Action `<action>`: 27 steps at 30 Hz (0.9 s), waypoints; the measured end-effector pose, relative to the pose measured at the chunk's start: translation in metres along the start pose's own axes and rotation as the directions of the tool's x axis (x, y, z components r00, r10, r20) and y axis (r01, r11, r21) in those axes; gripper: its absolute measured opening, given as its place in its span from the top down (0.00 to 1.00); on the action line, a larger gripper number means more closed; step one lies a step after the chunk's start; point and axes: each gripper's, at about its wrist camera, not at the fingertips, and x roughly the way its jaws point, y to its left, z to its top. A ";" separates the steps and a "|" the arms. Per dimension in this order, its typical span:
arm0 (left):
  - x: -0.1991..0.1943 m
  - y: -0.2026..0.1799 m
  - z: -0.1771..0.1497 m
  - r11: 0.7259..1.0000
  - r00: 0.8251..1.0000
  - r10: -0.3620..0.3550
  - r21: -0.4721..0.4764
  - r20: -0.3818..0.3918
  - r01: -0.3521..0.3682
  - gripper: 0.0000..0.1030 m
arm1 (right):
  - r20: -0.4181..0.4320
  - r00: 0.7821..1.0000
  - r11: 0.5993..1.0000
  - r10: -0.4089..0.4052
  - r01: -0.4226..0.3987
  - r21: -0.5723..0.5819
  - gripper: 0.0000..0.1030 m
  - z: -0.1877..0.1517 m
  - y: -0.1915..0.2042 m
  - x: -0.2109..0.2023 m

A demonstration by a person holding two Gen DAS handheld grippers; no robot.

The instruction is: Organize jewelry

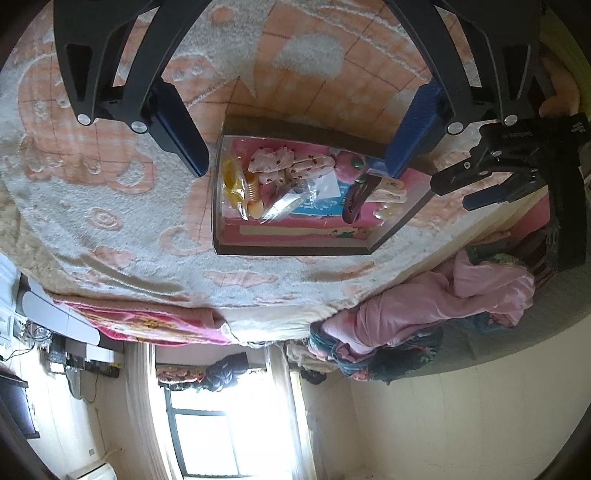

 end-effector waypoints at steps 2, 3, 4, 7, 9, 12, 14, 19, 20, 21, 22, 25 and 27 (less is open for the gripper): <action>-0.006 0.001 -0.001 1.000 1.000 0.007 -0.004 0.010 -0.007 0.11 | 0.008 1.000 1.000 -0.004 0.004 0.002 0.08 -0.003 0.002 -0.004; -0.009 0.002 -0.001 1.000 1.000 0.012 -0.006 0.015 -0.012 0.11 | 0.012 1.000 1.000 -0.007 0.007 -0.001 0.08 -0.005 0.003 -0.007; -0.011 0.002 -0.002 1.000 1.000 0.017 -0.006 0.019 -0.017 0.11 | 0.018 1.000 1.000 -0.011 0.011 -0.004 0.08 -0.007 0.005 -0.009; -0.017 0.002 -0.003 0.999 0.999 0.034 -0.004 0.030 -0.034 0.11 | 0.026 1.000 1.000 -0.016 0.017 -0.006 0.08 -0.010 0.008 -0.013; -0.021 0.003 -0.006 0.999 0.998 0.045 -0.002 0.035 -0.045 0.11 | 0.036 0.999 1.000 -0.022 0.022 -0.007 0.08 -0.013 0.010 -0.018; -0.028 0.003 -0.010 0.998 0.997 0.060 0.007 0.044 -0.061 0.11 | 0.051 0.998 1.000 -0.029 0.029 -0.007 0.07 -0.015 0.012 -0.023; -0.031 0.002 -0.012 0.997 0.996 0.070 0.013 0.047 -0.070 0.11 | 0.058 0.998 0.999 -0.036 0.037 -0.008 0.07 -0.018 0.013 -0.026; -0.039 0.002 -0.021 0.996 0.995 0.083 0.019 0.056 -0.085 0.11 | 0.074 0.996 0.998 -0.058 0.058 -0.005 0.07 -0.025 0.013 -0.032; -0.041 0.002 -0.023 0.996 0.995 0.084 0.021 0.056 -0.085 0.11 | 0.077 0.995 0.998 -0.064 0.065 -0.007 0.07 -0.026 0.012 -0.034; -0.042 0.001 -0.024 0.996 0.995 0.084 0.024 0.055 -0.086 0.11 | 0.079 0.994 0.998 -0.069 0.069 -0.008 0.07 -0.027 0.012 -0.035; -0.043 0.000 -0.027 0.996 0.995 0.086 0.028 0.057 -0.088 0.11 | 0.081 0.994 0.997 -0.072 0.073 -0.009 0.07 -0.029 0.012 -0.036; -0.047 -0.001 -0.034 0.996 0.996 0.078 0.034 0.054 -0.080 0.11 | 0.085 0.993 0.997 -0.076 0.077 -0.001 0.06 -0.034 0.011 -0.039; -0.049 -0.002 -0.039 0.996 0.996 0.074 0.041 0.056 -0.076 0.11 | 0.082 0.994 0.997 -0.073 0.073 0.005 0.06 -0.038 0.011 -0.040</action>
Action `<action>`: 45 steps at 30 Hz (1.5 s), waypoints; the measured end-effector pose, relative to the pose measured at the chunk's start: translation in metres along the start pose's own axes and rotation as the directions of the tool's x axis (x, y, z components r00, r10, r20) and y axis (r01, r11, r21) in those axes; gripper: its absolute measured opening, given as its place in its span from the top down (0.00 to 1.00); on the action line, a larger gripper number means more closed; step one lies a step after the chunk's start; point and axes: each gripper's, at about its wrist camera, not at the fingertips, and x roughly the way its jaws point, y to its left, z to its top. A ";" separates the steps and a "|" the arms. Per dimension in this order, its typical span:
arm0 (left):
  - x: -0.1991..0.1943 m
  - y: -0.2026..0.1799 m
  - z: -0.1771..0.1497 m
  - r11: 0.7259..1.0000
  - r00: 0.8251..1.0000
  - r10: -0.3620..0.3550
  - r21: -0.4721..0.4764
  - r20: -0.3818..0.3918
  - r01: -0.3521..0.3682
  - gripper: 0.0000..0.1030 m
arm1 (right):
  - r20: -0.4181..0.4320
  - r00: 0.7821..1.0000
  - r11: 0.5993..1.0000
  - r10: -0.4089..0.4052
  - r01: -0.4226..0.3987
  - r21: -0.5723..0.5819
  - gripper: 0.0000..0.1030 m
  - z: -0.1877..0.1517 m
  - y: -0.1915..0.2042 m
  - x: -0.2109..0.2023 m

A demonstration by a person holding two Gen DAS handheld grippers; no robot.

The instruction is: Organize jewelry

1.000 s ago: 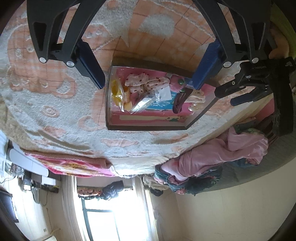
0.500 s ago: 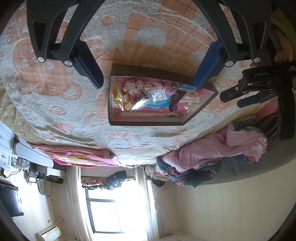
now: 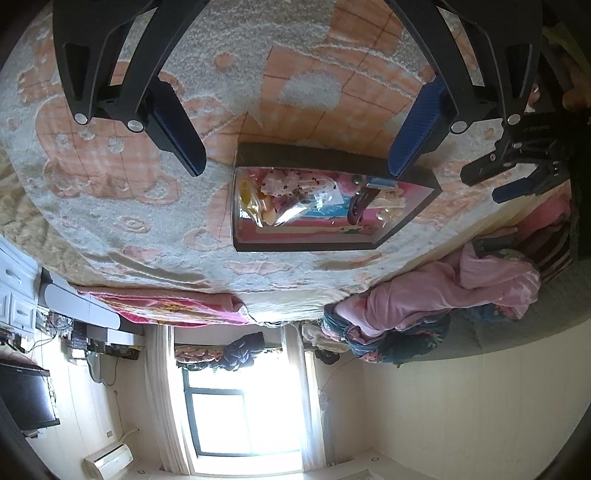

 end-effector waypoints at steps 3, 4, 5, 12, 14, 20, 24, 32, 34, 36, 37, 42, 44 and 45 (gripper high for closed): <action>-0.003 0.001 -0.006 1.000 1.000 0.003 -0.002 -0.001 -0.003 0.11 | 0.002 1.000 1.000 -0.005 0.005 -0.009 0.06 -0.006 0.002 -0.002; -0.004 0.002 -0.008 1.000 1.000 0.004 -0.006 -0.001 -0.004 0.11 | 0.003 1.000 1.000 -0.007 0.007 -0.013 0.06 -0.008 0.002 -0.003; -0.005 0.002 -0.010 1.000 1.000 0.003 -0.007 -0.002 -0.003 0.11 | 0.005 1.000 1.000 -0.009 0.010 -0.016 0.06 -0.011 0.002 -0.004; -0.005 -0.002 -0.017 1.000 1.000 0.009 0.002 0.007 -0.009 0.11 | 0.007 1.000 0.999 -0.012 0.012 -0.030 0.06 -0.024 0.005 -0.007; -0.006 -0.002 -0.018 1.000 1.000 0.009 0.002 0.014 -0.009 0.11 | 0.013 1.000 0.999 -0.015 0.016 -0.037 0.06 -0.027 0.006 -0.007; -0.007 0.000 -0.017 1.000 1.000 0.010 -0.007 0.029 -0.010 0.11 | 0.034 0.999 0.998 -0.024 0.026 -0.052 0.06 -0.033 0.008 -0.008; -0.007 0.001 -0.017 1.000 0.999 0.017 -0.003 0.039 -0.017 0.11 | 0.039 0.999 0.999 -0.027 0.029 -0.046 0.06 -0.034 0.009 -0.007; -0.011 0.004 -0.015 1.000 0.996 0.022 -0.007 0.084 -0.021 0.11 | 0.083 0.996 0.998 -0.035 0.040 -0.055 0.06 -0.035 0.009 -0.010; -0.013 0.004 -0.014 1.000 0.995 0.021 -0.006 0.098 -0.020 0.11 | 0.102 0.994 0.998 -0.033 0.039 -0.056 0.06 -0.035 0.008 -0.012; -0.015 0.003 -0.014 1.000 0.993 0.021 -0.004 0.116 -0.021 0.11 | 0.117 0.993 0.998 -0.034 0.041 -0.055 0.06 -0.035 0.008 -0.015; -0.016 0.002 -0.014 1.000 0.992 0.023 -0.002 0.124 -0.022 0.11 | 0.126 0.991 0.998 -0.035 0.042 -0.056 0.06 -0.035 0.008 -0.015; -0.019 0.001 -0.013 1.000 0.989 0.022 -0.001 0.146 -0.022 0.11 | 0.148 0.988 0.997 -0.039 0.048 -0.058 0.06 -0.035 0.008 -0.017; -0.018 0.001 -0.013 1.000 0.988 0.027 0.002 0.150 -0.027 0.11 | 0.155 0.987 0.997 -0.042 0.051 -0.055 0.06 -0.035 0.007 -0.018; -0.018 0.001 -0.013 1.000 0.988 0.028 0.002 0.150 -0.028 0.11 | 0.158 0.986 0.997 -0.044 0.053 -0.053 0.06 -0.035 0.006 -0.018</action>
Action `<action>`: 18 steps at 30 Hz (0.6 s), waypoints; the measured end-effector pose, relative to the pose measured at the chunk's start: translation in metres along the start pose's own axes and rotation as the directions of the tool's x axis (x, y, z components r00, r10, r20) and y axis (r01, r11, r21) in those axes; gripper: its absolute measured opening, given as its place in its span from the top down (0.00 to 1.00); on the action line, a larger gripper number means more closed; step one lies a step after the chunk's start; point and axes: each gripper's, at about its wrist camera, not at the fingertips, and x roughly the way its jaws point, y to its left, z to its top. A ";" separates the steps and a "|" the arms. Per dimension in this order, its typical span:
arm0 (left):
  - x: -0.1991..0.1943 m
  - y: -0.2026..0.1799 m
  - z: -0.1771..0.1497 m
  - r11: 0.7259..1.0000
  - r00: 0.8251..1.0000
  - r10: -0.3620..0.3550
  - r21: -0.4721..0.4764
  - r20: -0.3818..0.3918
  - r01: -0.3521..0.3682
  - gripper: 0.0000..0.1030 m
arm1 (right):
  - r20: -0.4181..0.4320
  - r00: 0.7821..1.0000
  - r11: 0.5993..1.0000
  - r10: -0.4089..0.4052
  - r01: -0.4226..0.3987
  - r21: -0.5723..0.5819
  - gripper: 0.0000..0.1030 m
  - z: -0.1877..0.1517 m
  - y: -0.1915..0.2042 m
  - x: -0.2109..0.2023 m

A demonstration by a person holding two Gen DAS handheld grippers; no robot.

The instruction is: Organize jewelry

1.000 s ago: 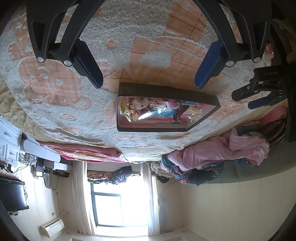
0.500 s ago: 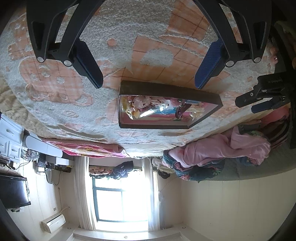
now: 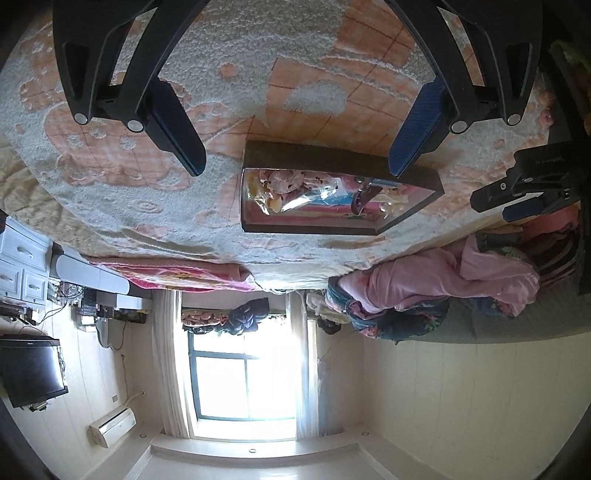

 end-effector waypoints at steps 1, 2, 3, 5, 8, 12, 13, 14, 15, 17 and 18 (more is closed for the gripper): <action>0.000 0.000 0.000 1.000 1.000 -0.001 0.000 0.000 0.001 0.11 | 0.004 1.000 1.000 -0.005 0.005 0.004 0.06 0.000 -0.001 0.000; 0.000 0.000 0.000 1.000 1.000 0.000 -0.001 0.001 0.000 0.11 | 0.007 1.000 1.000 -0.008 0.008 0.008 0.06 0.000 -0.002 0.000; 0.000 0.000 0.000 1.000 1.000 0.001 -0.001 0.000 -0.001 0.11 | 0.008 1.000 1.000 -0.009 0.009 0.011 0.06 0.000 -0.003 0.000; 0.000 0.000 0.000 1.000 1.000 0.001 -0.002 0.004 -0.001 0.11 | 0.008 1.000 1.000 -0.015 0.015 0.020 0.06 0.000 -0.005 0.001; 0.000 0.002 0.000 1.000 1.000 0.002 -0.003 0.008 -0.002 0.11 | 0.007 1.000 0.999 -0.019 0.019 0.027 0.06 -0.001 -0.006 0.001; -0.001 0.002 0.000 1.000 1.000 0.002 -0.002 0.011 -0.002 0.11 | 0.007 1.000 1.000 -0.018 0.018 0.026 0.06 -0.001 -0.007 0.001; -0.001 0.002 0.000 1.000 1.000 0.004 -0.002 0.011 -0.004 0.11 | 0.006 1.000 1.000 -0.017 0.017 0.025 0.06 -0.001 -0.006 0.001; -0.001 0.002 0.000 1.000 1.000 0.003 -0.003 0.011 -0.003 0.11 | 0.006 1.000 1.000 -0.017 0.017 0.025 0.06 -0.001 -0.007 0.002; -0.001 0.002 0.000 1.000 1.000 0.001 -0.003 0.011 -0.001 0.11 | 0.007 1.000 0.999 -0.018 0.018 0.026 0.06 -0.001 -0.006 0.001; -0.001 0.002 0.000 1.000 1.000 0.003 -0.002 0.012 -0.003 0.11 | 0.007 1.000 0.999 -0.018 0.018 0.026 0.06 -0.001 -0.006 0.001; -0.001 0.002 0.000 1.000 1.000 0.001 -0.003 0.012 -0.001 0.11 | 0.007 1.000 0.999 -0.018 0.018 0.027 0.06 -0.001 -0.006 0.001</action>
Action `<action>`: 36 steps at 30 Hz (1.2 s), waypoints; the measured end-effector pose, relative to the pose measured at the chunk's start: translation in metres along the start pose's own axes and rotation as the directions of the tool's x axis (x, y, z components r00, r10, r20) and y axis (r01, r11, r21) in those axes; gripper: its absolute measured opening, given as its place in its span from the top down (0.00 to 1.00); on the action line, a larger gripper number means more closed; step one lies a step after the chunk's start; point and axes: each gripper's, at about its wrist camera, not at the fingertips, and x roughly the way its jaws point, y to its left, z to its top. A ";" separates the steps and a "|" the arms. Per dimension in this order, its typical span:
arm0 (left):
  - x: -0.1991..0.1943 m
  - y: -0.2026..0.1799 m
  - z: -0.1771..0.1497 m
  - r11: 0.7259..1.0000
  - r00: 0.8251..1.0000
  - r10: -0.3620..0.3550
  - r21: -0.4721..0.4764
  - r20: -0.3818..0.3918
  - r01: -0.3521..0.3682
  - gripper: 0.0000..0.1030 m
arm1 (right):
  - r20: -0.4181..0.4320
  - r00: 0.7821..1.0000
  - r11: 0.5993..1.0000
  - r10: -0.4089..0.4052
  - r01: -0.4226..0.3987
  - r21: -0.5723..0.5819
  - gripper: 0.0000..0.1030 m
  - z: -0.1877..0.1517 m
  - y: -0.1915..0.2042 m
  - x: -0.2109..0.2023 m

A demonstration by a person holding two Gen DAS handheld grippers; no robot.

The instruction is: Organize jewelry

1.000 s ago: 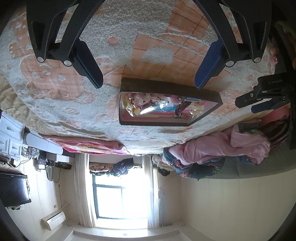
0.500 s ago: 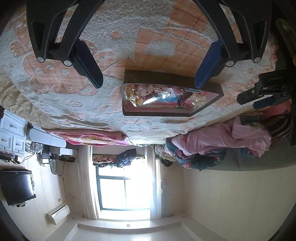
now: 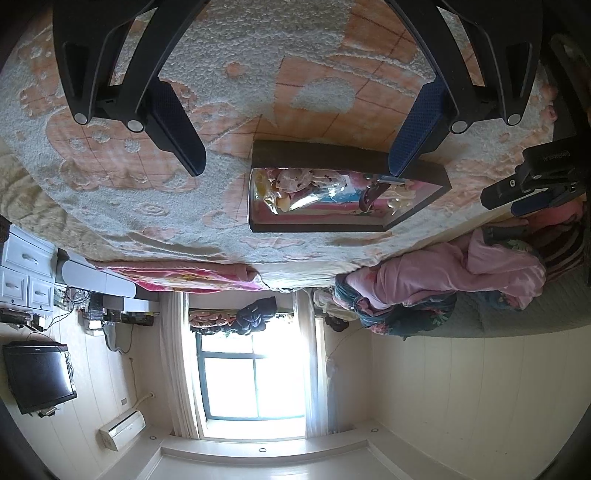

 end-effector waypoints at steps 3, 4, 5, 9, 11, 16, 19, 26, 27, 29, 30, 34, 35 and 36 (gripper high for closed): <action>0.000 0.001 0.000 1.000 1.000 -0.001 0.000 0.001 0.001 0.11 | 0.000 1.000 1.000 0.000 0.000 0.000 0.06 0.000 -0.001 0.000; 0.000 0.001 0.000 1.000 1.000 -0.001 0.000 0.001 0.001 0.11 | 0.000 1.000 1.000 0.000 0.000 0.000 0.06 0.000 0.000 0.000; 0.000 0.001 0.000 1.000 1.000 0.000 0.001 0.002 0.000 0.11 | 0.000 1.000 1.000 0.000 0.000 -0.001 0.06 0.000 0.000 0.000; 0.000 0.001 0.001 1.000 1.000 0.000 0.001 0.002 0.000 0.11 | 0.000 1.000 1.000 0.000 0.000 -0.001 0.06 0.000 0.000 0.000; 0.000 0.000 0.000 1.000 1.000 0.002 0.002 0.002 -0.002 0.11 | 0.000 1.000 1.000 0.000 0.000 0.000 0.06 0.000 -0.001 0.000; 0.000 0.000 0.001 1.000 1.000 0.000 0.001 0.002 0.000 0.11 | -0.002 1.000 1.000 0.002 -0.002 0.001 0.06 0.000 -0.001 0.001; 0.000 0.001 0.001 1.000 1.000 0.000 0.001 0.003 0.000 0.11 | -0.001 1.000 1.000 0.002 -0.002 0.001 0.06 -0.001 -0.001 0.001; 0.001 0.001 0.001 1.000 1.000 0.000 0.002 0.003 0.000 0.11 | -0.004 1.000 1.000 0.003 -0.003 0.001 0.06 -0.002 -0.001 0.001; 0.000 0.001 0.001 1.000 1.000 0.000 0.001 0.002 0.000 0.11 | -0.004 1.000 1.000 0.003 -0.003 0.001 0.06 -0.002 -0.001 0.002; 0.001 0.001 0.001 1.000 1.000 0.001 0.000 0.002 -0.001 0.11 | -0.003 1.000 1.000 0.003 -0.003 0.001 0.06 -0.002 -0.001 0.001; 0.000 0.001 0.001 1.000 1.000 0.000 0.000 0.003 0.000 0.11 | -0.002 1.000 1.000 0.002 -0.002 0.000 0.06 -0.001 -0.001 0.001; 0.000 0.001 0.001 1.000 1.000 0.001 0.002 0.003 -0.001 0.11 | -0.003 1.000 1.000 0.003 -0.003 -0.001 0.06 -0.002 0.000 0.002; 0.001 0.001 0.001 1.000 1.000 0.001 0.002 0.003 -0.001 0.11 | -0.003 1.000 1.000 0.003 -0.003 0.000 0.06 -0.002 0.000 0.002; 0.000 0.001 0.001 1.000 1.000 0.000 0.001 0.003 0.000 0.11 | -0.003 1.000 1.000 0.002 -0.002 0.000 0.06 -0.002 0.000 0.002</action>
